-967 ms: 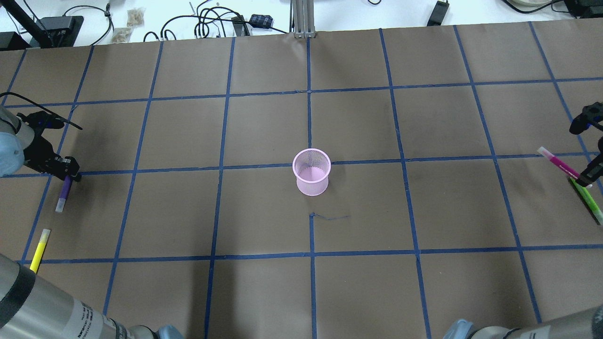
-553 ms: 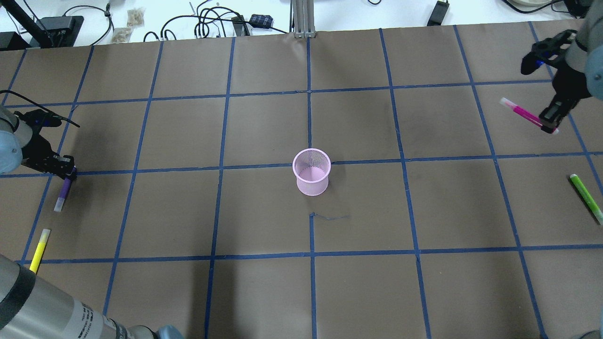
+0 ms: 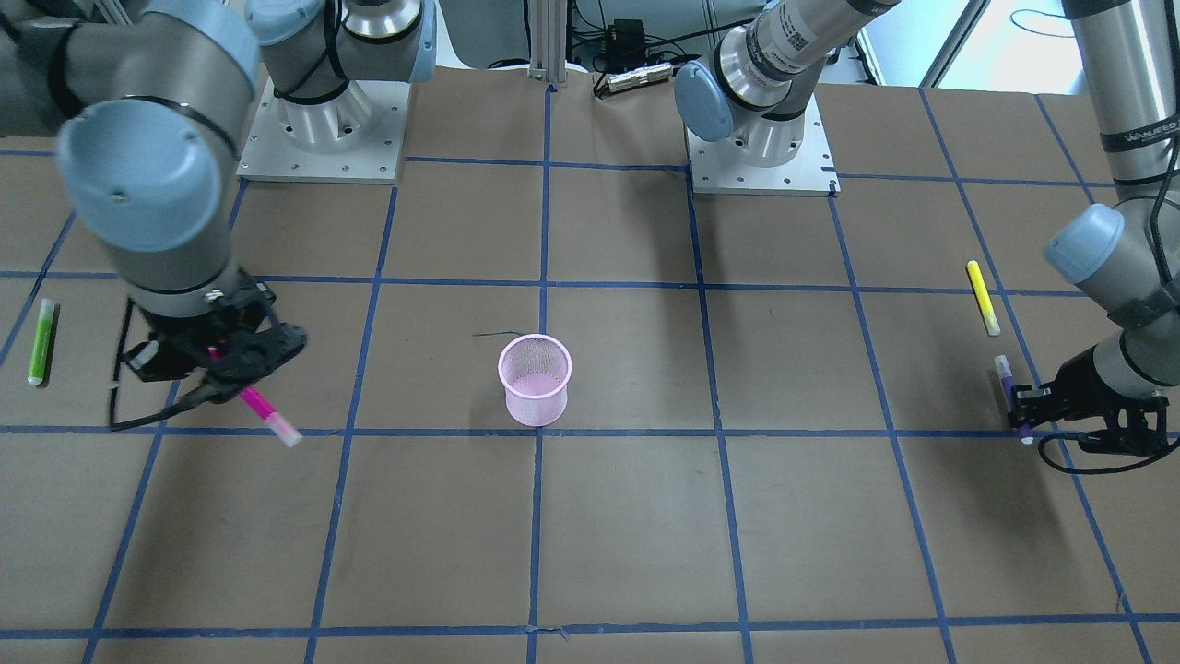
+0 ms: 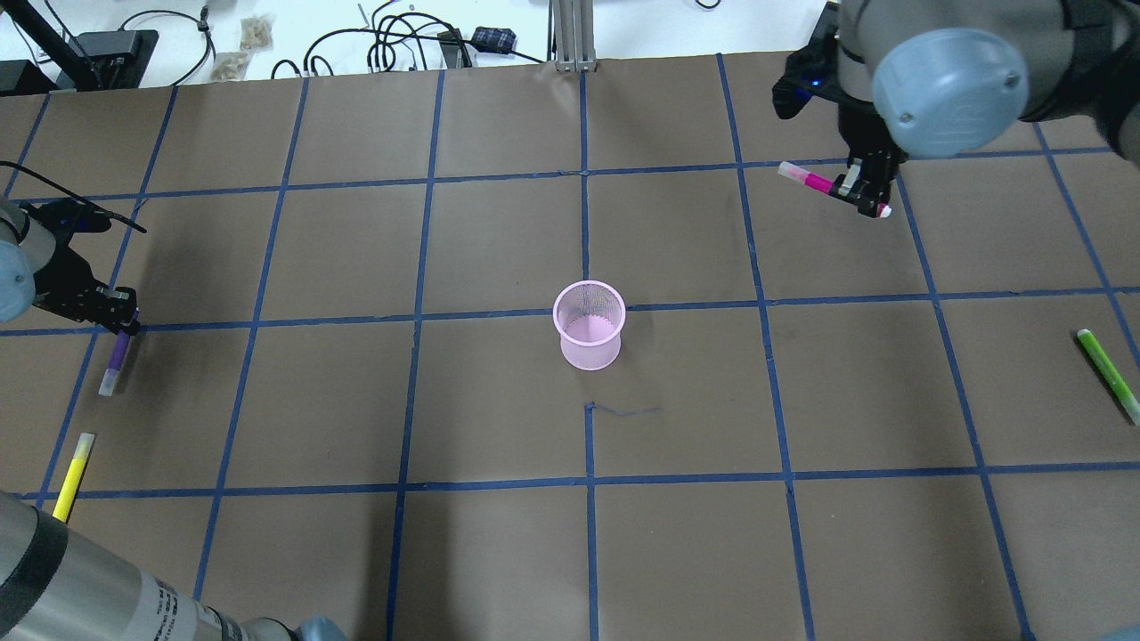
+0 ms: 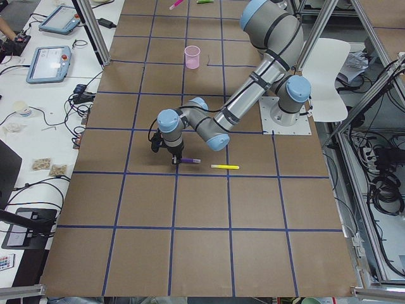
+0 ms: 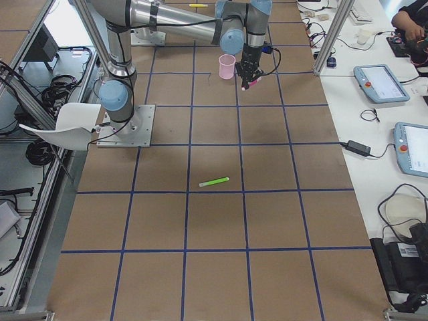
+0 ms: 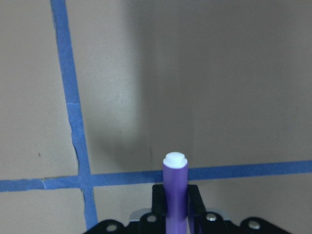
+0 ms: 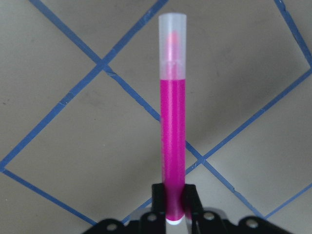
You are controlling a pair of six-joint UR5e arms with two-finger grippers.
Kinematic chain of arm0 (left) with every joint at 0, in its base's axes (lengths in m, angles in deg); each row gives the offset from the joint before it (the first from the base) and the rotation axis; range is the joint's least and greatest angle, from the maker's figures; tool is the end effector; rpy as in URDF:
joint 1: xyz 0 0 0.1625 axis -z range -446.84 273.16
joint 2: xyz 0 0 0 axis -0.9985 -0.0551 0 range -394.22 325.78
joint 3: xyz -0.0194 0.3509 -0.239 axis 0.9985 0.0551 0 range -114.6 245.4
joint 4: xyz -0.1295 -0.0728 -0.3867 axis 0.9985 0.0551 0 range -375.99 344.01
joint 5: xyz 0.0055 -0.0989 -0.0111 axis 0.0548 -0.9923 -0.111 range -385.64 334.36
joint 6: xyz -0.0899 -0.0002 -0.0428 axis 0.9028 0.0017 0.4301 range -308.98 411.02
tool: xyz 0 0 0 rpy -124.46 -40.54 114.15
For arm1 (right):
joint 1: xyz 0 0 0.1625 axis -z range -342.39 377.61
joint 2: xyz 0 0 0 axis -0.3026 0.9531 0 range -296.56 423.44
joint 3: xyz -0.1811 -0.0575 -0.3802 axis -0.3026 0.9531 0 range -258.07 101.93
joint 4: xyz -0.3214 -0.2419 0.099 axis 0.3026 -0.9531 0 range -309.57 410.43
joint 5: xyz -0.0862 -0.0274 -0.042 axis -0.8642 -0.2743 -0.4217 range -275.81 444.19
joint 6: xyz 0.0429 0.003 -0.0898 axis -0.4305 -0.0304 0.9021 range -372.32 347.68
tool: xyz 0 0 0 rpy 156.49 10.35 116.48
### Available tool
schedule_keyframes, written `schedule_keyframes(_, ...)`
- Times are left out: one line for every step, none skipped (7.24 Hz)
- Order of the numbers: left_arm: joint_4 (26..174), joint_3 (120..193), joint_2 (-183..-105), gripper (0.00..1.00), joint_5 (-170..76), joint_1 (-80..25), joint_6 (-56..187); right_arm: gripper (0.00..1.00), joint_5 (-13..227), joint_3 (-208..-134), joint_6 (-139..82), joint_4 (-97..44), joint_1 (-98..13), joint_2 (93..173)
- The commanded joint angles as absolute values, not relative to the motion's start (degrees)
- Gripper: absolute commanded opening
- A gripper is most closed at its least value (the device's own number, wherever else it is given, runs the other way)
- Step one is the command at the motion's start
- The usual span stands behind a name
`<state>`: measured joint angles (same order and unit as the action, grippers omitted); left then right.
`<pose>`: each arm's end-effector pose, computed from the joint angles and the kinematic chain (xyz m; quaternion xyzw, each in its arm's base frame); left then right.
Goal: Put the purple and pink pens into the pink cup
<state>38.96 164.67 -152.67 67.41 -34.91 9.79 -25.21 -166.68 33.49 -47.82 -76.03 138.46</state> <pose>0.2739 -0.5574 0.1922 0.0281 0.9990 0.0349 0.0056 0.1371 -0.5741 0.3781 0.4189 -0.8911 -0.1034 0.1405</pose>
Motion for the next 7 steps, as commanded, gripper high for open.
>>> schedule_keyframes(41.0, 164.8, -151.0, 0.0, 67.0, -34.0, 12.0, 0.0, -32.9, -160.9, 32.4, -41.2, -89.7, 133.9)
schedule_keyframes(43.0, 164.8, -150.0, 0.0, 66.8, -33.0, 12.9, 0.0, -33.8, -158.5, 32.2, -37.5, -93.2, 132.4)
schedule_keyframes(43.5, 165.2, -148.8, 0.0, 66.6, -32.4, 13.1, 0.0, -34.9, -158.1, 31.0, -36.2, -96.4, 131.0)
schedule_keyframes(43.5, 165.5, -148.5, 0.0, 66.3, -32.3, 13.1, 0.0, -37.1, -158.1, 30.2, -36.1, -100.0, 128.8)
schedule_keyframes(43.5, 165.5, -148.2, 0.0, 66.4, -32.3, 13.1, 0.0, -38.8, -158.1, 28.0, -33.7, -102.9, 127.6)
schedule_keyframes(43.5, 165.6, -147.8, 0.0, 66.4, -32.1, 13.1, 0.0, -38.9, -158.4, 26.5, -32.1, -104.2, 127.3)
schedule_keyframes(43.5, 165.6, -147.7, 0.0, 66.4, -31.6, 13.1, 0.0, -38.9, -158.4, 26.4, -31.2, -104.9, 127.3)
